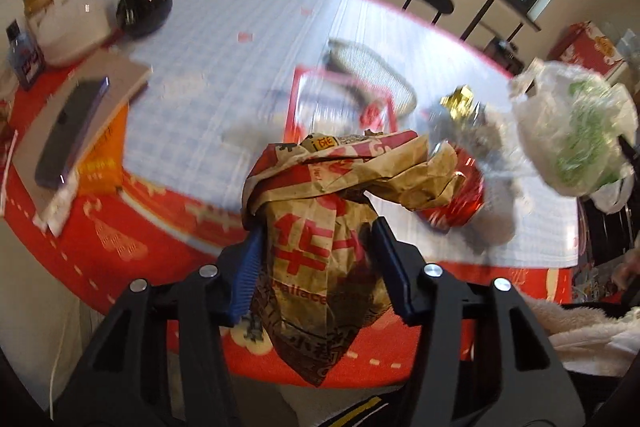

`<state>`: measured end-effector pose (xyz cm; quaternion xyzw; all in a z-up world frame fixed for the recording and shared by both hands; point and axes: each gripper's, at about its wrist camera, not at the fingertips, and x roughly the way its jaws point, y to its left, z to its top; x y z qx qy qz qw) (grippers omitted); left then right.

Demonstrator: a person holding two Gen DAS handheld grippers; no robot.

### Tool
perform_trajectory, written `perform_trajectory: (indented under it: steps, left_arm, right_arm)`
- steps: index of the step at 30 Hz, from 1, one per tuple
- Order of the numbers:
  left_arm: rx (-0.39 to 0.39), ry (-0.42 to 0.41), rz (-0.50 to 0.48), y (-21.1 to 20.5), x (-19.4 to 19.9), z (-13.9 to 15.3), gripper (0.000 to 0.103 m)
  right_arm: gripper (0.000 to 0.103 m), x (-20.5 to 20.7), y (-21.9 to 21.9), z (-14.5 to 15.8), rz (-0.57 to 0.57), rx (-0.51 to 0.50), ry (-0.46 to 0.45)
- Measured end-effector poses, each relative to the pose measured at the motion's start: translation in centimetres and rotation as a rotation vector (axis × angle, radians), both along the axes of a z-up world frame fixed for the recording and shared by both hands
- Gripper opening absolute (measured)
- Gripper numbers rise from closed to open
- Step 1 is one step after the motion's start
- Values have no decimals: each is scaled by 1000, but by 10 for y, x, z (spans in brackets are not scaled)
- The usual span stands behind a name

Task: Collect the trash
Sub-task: 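Grasp the crumpled paper bag with the left gripper while the right carries the white bag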

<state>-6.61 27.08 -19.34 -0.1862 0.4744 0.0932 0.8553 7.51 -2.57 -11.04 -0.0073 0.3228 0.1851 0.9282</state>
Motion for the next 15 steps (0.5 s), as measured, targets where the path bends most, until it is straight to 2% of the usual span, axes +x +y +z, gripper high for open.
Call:
perform_trajectory:
  steps: [4,8,12,15]
  left_arm:
    - [40,-98,-19,4,20,35,56]
    - [55,-178,-101,0,48,60,56]
    - [28,-222,-194,-8,83,64,56]
    - [-21,-262,-266,-15,112,65,56]
  right_arm:
    - [8,1,0,2,-31,-3,-8]
    - [8,0,-1,4,-74,-5,-19]
    - [8,-2,-12,7,-151,-16,-22]
    - [8,-2,-30,12,-246,-44,-18]
